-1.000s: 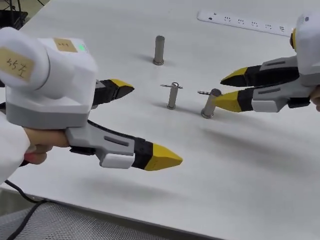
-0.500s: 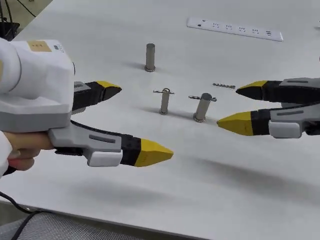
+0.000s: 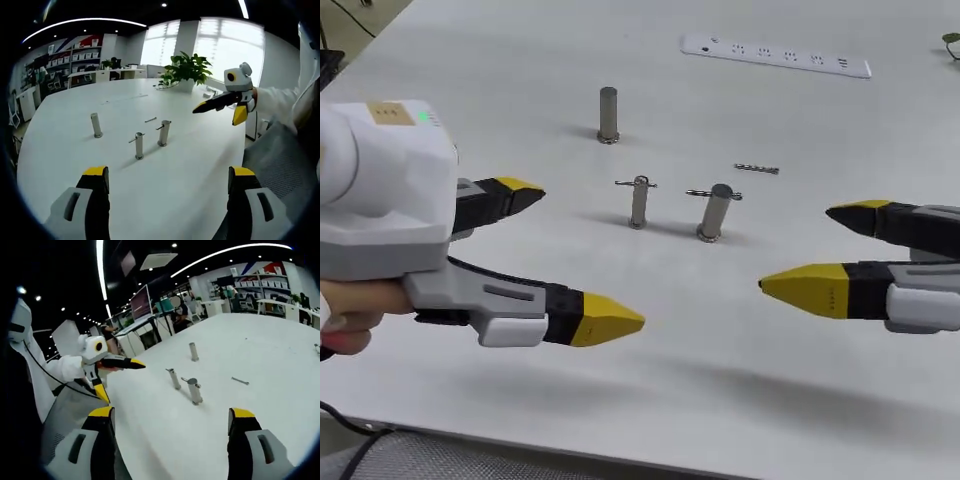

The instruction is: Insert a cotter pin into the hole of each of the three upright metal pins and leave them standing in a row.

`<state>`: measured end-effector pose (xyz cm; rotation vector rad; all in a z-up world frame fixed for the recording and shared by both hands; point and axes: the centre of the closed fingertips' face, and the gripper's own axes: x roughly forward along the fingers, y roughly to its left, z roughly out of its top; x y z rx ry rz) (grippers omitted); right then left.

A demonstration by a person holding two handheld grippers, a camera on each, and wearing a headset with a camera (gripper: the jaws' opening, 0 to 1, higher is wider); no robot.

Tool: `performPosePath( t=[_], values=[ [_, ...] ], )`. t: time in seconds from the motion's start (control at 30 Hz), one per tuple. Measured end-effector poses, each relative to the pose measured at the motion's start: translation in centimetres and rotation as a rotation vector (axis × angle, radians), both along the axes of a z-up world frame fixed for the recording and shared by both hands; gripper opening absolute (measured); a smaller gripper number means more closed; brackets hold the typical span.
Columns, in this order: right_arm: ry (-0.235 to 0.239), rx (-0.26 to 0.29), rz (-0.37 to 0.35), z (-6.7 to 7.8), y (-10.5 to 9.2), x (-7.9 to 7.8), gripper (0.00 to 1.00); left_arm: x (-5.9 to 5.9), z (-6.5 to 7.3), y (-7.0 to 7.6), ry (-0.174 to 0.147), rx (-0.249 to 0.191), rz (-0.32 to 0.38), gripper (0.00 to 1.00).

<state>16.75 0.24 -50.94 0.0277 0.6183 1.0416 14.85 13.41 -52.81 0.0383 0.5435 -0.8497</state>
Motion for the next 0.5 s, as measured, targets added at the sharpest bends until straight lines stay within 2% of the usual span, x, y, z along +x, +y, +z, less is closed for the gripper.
performPosePath(
  t=[0.17, 0.3, 0.33, 0.43, 0.5],
  values=[
    [-0.001, 0.005, -0.041, 0.1, -0.1, -0.1, 0.98, 0.6, 0.0, 0.1, -0.004, -0.009, 0.009, 0.99],
    [-0.004, -0.01, -0.052, -0.2, -0.5, 0.0, 0.98, 1.6, 1.0, 0.2, -0.024, -0.059, 0.019, 0.99],
    [-0.004, -0.01, -0.055, -0.2, -0.5, 0.0, 0.98, 2.2, 1.6, 0.2, -0.042, -0.071, 0.02, 0.99],
    [-0.008, -0.007, -0.067, -0.1, -0.5, 0.1, 0.98, 3.4, 2.4, 0.4, -0.065, -0.088, 0.029, 0.99],
    [-0.013, -0.022, -0.086, -0.3, -0.6, 0.2, 0.98, 4.9, 3.0, 0.7, -0.088, -0.092, 0.036, 0.99]
  ],
)
